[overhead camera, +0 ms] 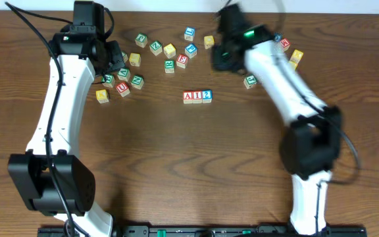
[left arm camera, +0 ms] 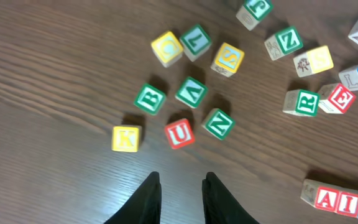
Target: Spell out AI2
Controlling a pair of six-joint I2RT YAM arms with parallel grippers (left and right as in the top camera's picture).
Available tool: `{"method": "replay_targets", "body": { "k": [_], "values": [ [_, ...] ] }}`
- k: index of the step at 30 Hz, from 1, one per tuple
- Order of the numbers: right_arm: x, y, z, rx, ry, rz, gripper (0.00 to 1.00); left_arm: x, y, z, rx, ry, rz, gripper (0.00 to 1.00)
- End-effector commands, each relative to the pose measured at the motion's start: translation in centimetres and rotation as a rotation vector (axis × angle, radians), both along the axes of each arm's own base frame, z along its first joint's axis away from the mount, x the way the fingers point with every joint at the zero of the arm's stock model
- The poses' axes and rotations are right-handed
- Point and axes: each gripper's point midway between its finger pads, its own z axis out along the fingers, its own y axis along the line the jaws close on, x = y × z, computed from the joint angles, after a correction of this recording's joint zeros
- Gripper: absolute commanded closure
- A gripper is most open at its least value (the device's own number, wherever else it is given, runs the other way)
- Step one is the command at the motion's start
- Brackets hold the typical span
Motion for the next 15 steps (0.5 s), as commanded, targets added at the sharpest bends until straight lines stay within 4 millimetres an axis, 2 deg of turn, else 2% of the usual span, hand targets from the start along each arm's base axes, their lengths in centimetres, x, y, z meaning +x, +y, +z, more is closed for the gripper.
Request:
{"method": "replay_targets", "body": {
  "k": [1, 5, 8, 10, 11, 13, 14, 15],
  "values": [
    [-0.6, -4.3, 6.0, -0.007, -0.086, -0.019, 0.82, -1.2, 2.9, 5.0, 0.049, -0.114, 0.055, 0.65],
    [-2.2, -9.6, 8.4, -0.030, -0.076, -0.087, 0.78, -2.7, 5.7, 8.2, 0.055, -0.191, 0.123, 0.49],
    [-3.4, -12.9, 9.2, -0.049, -0.055, -0.122, 0.73, -3.7, 7.1, 9.5, 0.060, -0.219, 0.161, 0.37],
    [-4.1, -14.7, 9.2, -0.063, -0.034, -0.137, 0.68, -4.1, 7.7, 9.6, 0.061, -0.217, 0.175, 0.32],
    [-4.5, -15.7, 9.2, -0.071, -0.018, -0.148, 0.62, -4.3, 7.9, 9.5, 0.061, -0.207, 0.181, 0.29],
    [-5.0, -16.7, 9.1, -0.077, -0.001, -0.159, 0.56, -4.7, 7.9, 9.1, 0.060, -0.185, 0.182, 0.25],
    [-5.1, -17.2, 9.0, -0.078, 0.005, -0.170, 0.51, -4.9, 7.9, 8.8, 0.060, -0.171, 0.182, 0.14],
    [-5.2, -17.6, 9.1, -0.078, 0.007, -0.179, 0.48, -5.1, 7.8, 8.5, 0.059, -0.157, 0.182, 0.11]
  ]
}}
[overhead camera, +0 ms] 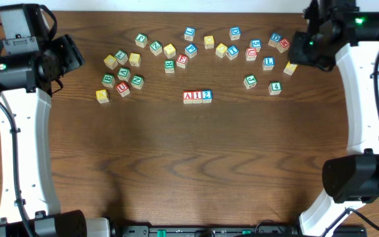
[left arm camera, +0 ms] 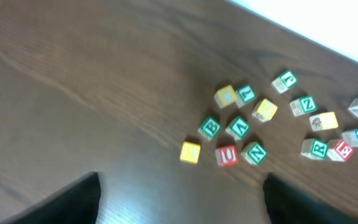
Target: Spell out AI2
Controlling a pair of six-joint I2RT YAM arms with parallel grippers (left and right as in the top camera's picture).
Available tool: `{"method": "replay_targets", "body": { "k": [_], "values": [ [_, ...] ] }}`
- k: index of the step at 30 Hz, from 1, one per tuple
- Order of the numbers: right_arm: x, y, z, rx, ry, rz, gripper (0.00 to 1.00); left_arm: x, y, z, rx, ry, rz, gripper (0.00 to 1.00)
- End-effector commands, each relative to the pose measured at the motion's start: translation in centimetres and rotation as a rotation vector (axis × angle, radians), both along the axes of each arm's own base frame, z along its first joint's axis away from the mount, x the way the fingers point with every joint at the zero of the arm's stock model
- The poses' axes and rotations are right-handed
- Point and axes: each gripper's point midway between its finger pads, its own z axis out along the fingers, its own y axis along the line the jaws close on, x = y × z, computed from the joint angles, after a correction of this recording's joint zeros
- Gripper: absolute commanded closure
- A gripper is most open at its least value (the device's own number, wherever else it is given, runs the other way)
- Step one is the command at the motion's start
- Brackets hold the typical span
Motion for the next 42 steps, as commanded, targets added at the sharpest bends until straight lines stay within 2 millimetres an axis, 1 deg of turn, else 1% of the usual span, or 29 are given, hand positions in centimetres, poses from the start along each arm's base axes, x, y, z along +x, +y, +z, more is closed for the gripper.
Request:
{"method": "replay_targets", "body": {
  "k": [1, 4, 5, 8, 12, 16, 18, 21, 25, 29, 38, 42],
  "values": [
    [-0.5, -1.3, 1.0, -0.012, -0.017, 0.008, 0.44, -0.5, 0.2, -1.0, 0.003, 0.051, 0.001, 0.03],
    [-0.9, -1.8, 1.6, -0.014, -0.028, -0.002, 0.35, -0.8, 0.1, -1.2, -0.001, 0.065, 0.002, 0.02],
    [-1.1, -1.9, 1.9, -0.015, -0.033, -0.003, 0.31, -0.8, 0.1, -1.3, 0.000, 0.066, 0.001, 0.02],
    [-1.5, -1.9, 3.2, -0.016, -0.065, -0.003, 0.23, -0.8, 0.1, -1.3, 0.000, 0.066, 0.002, 0.02],
    [-2.7, -1.8, 5.6, -0.018, -0.122, -0.004, 0.01, -0.8, 0.1, -1.3, 0.000, 0.066, 0.002, 0.02],
    [-4.2, -1.8, 7.6, -0.018, -0.162, -0.004, 0.01, -0.8, 0.1, -1.3, 0.000, 0.066, 0.002, 0.02],
    [-4.8, -1.7, 8.3, -0.018, -0.174, -0.004, 0.01, -0.8, 0.1, -1.3, 0.000, 0.066, 0.002, 0.02],
    [-5.2, -1.7, 8.7, -0.019, -0.184, -0.004, 0.01, -0.8, 0.1, -1.3, 0.000, 0.066, 0.002, 0.02],
    [-5.2, -1.7, 8.7, -0.019, -0.182, -0.004, 0.01, -0.8, 0.1, -1.3, 0.000, 0.066, 0.002, 0.02],
    [-6.2, -1.7, 8.0, -0.017, -0.134, -0.004, 0.01, -0.8, 0.1, -1.3, 0.000, 0.066, 0.002, 0.02],
    [-6.3, -1.7, 8.0, -0.018, -0.132, -0.001, 0.01, -0.8, 0.1, -1.3, 0.000, 0.066, 0.002, 0.02],
    [-6.2, -1.5, 8.0, -0.040, -0.134, 0.042, 0.01, -0.8, 0.1, -1.3, 0.000, 0.066, 0.002, 0.02]
  ]
}}
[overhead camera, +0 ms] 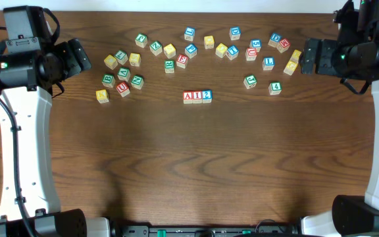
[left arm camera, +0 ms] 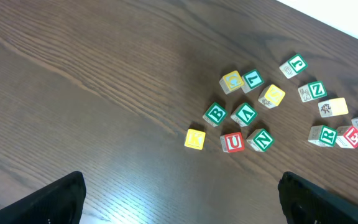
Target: Spell out AI2
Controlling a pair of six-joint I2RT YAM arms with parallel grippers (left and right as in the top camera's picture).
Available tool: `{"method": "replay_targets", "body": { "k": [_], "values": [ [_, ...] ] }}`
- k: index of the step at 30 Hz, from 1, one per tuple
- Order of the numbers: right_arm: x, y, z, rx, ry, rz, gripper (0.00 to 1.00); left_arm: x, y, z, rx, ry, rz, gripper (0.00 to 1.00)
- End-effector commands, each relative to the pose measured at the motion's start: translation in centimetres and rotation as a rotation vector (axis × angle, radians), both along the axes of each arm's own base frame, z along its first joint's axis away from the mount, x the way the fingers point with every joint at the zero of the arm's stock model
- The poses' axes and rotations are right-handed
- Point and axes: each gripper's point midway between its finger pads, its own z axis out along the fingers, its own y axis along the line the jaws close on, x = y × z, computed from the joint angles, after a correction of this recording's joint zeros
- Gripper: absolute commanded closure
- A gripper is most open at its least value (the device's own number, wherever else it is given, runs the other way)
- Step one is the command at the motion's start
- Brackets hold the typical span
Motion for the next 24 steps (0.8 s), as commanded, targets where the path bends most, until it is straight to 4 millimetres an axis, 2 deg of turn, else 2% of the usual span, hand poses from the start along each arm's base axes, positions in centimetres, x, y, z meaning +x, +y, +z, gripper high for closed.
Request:
{"method": "replay_targets", "body": {
  "k": [1, 7, 10, 13, 18, 19, 24],
  "values": [
    [0.0, -0.1, 0.2, -0.028, -0.009, 0.037, 0.01, 0.0, 0.2, -0.3, 0.002, 0.011, 0.008, 0.02],
    [1.0, -0.1, 3.5, -0.085, -0.232, 0.098, 0.01, 0.0, 0.2, -0.3, 0.002, 0.011, 0.008, 0.02],
    [0.4, -0.1, 4.3, -0.109, -0.365, 0.109, 0.01, 0.0, 0.2, -0.3, 0.002, 0.011, 0.008, 0.02],
    [-1.3, 0.0, 4.3, -0.128, -0.476, 0.116, 0.01, 0.0, 0.2, -0.3, 0.002, 0.011, 0.008, 0.02],
    [-4.6, 0.1, 3.0, -0.143, -0.643, 0.107, 0.01, 0.0, 0.2, -0.3, 0.002, 0.011, 0.008, 0.02],
    [-5.8, 0.2, 2.0, -0.146, -0.710, 0.106, 0.01, 0.0, 0.2, -0.3, 0.002, 0.011, 0.008, 0.02],
    [-8.7, 0.7, -1.9, -0.142, -0.859, 0.120, 0.01, 0.0, 0.2, -0.3, 0.002, 0.011, 0.008, 0.02]
  ]
}}
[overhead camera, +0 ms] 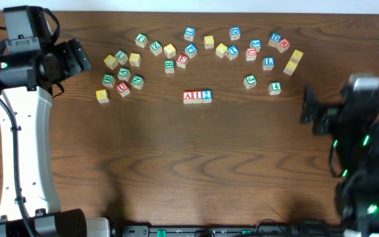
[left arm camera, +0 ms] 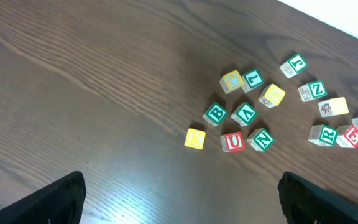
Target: Spell out AI2
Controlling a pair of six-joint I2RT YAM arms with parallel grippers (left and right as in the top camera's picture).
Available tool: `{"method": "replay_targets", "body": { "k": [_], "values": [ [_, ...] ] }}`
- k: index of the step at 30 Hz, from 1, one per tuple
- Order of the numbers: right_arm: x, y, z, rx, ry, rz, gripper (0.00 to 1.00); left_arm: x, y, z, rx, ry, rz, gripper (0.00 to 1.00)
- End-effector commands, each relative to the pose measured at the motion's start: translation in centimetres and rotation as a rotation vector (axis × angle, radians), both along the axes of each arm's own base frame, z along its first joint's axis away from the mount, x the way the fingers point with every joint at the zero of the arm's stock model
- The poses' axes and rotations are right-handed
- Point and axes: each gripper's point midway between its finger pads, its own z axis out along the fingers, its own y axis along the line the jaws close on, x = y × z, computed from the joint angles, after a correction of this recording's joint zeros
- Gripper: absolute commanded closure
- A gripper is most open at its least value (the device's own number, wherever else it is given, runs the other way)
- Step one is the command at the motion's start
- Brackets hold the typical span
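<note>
Three blocks stand in a touching row mid-table: red A (overhead camera: pixel 189 97), red I (overhead camera: pixel 197 97) and blue 2 (overhead camera: pixel 206 96). My left gripper (overhead camera: pixel 79 56) hangs at the far left, well away from the row. In its wrist view the left gripper (left arm camera: pixel 182 202) is wide open, its fingers (left arm camera: pixel 55 202) at the frame's edges, with nothing between them; the row is out of that view. My right gripper (overhead camera: pixel 310 110) sits at the right side, pointing left, and its jaws are too dark to read.
Loose letter blocks lie along the back: a left cluster (overhead camera: pixel 121 78) with green B (left arm camera: pixel 215 114), green A (left arm camera: pixel 246 113), red U (left arm camera: pixel 233 142) and a yellow block (left arm camera: pixel 195 138), plus several more blocks (overhead camera: pixel 252 49) toward the back right. The table's far edge (left arm camera: pixel 328 22) borders a white surface.
My right arm has moved from the back right corner by the blocks to lower on the right side, nearer the front. The left arm and all blocks are unchanged.
The A, I, 2 row stood mid-table throughout. First both arms reached over the back blocks, my left gripper nearly shut above the left cluster. Then both stood at the table's sides with the left gripper wide open. Now the right arm sits further toward the front.
</note>
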Motion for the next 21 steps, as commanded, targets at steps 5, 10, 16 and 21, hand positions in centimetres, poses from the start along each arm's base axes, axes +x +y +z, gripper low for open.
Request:
{"method": "replay_targets", "body": {
  "k": [5, 10, 16, 21],
  "values": [
    [-3.2, 1.0, -7.1, -0.009, -0.142, 0.055, 0.01, 0.0, 0.2, -0.3, 0.003, 0.009, 0.008, 0.02],
    [-4.4, 1.2, -10.4, -0.010, -0.198, 0.063, 0.01, 0.0, 0.2, -0.3, 0.003, 0.009, 0.008, 0.02],
    [-5.2, 1.2, -13.0, -0.012, -0.222, 0.062, 0.01, 0.0, 0.3, -0.3, 0.003, 0.009, 0.009, 0.02],
    [-5.3, 1.2, -14.3, -0.012, -0.226, 0.063, 0.01, 0.0, 0.2, -0.3, 0.003, 0.009, 0.008, 0.02]
  ]
}}
